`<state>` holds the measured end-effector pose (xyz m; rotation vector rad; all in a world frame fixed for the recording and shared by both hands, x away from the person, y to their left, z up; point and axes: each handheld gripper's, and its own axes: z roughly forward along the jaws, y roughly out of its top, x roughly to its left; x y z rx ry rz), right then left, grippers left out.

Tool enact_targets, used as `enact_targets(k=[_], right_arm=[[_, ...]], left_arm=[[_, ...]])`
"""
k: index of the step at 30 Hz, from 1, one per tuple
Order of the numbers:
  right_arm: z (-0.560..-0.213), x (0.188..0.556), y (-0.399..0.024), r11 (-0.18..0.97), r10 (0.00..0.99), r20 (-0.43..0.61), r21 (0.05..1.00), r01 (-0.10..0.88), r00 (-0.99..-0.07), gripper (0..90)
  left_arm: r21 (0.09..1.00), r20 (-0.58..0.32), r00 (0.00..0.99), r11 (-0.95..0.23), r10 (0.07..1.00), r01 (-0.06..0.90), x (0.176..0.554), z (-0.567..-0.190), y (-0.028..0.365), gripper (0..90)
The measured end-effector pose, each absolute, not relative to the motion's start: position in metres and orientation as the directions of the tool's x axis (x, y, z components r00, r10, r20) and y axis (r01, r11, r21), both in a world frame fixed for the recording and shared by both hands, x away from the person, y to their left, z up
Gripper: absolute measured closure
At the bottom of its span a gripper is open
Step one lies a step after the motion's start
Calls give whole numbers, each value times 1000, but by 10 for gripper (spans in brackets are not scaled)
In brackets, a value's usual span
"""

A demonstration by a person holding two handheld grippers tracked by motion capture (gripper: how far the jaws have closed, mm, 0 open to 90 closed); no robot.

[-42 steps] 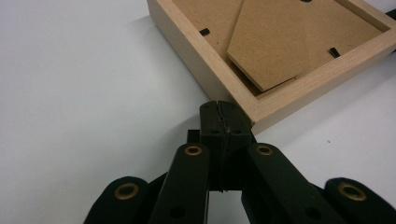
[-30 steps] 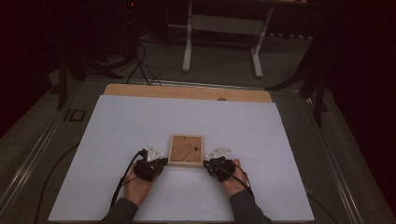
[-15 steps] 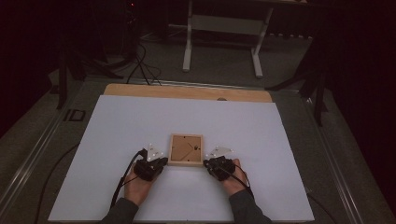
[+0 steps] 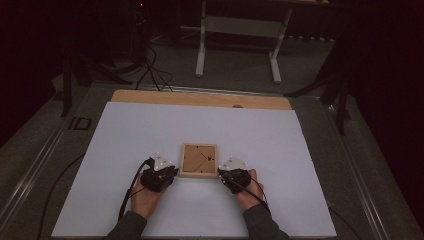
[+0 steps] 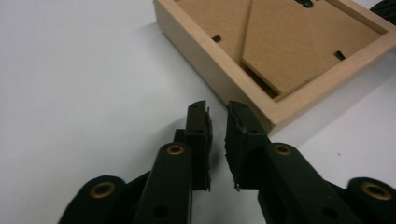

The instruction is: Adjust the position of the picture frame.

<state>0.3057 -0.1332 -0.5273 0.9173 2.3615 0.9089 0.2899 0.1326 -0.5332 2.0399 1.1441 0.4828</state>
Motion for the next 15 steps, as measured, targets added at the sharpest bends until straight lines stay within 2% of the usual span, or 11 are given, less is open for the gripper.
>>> enact_targets(k=[9, 15], right_arm=[[-518, 301, -139, 525, 719, -153, 759, 385, -678, 892], [-515, 295, -137, 518, 703, -147, 777, 359, -696, 892]], left_arm=[[772, -50, 530, -304, 846, 559, 288, -528, 137, 685], [775, -49, 534, -305, 844, 553, 287, -527, 137, 673]])
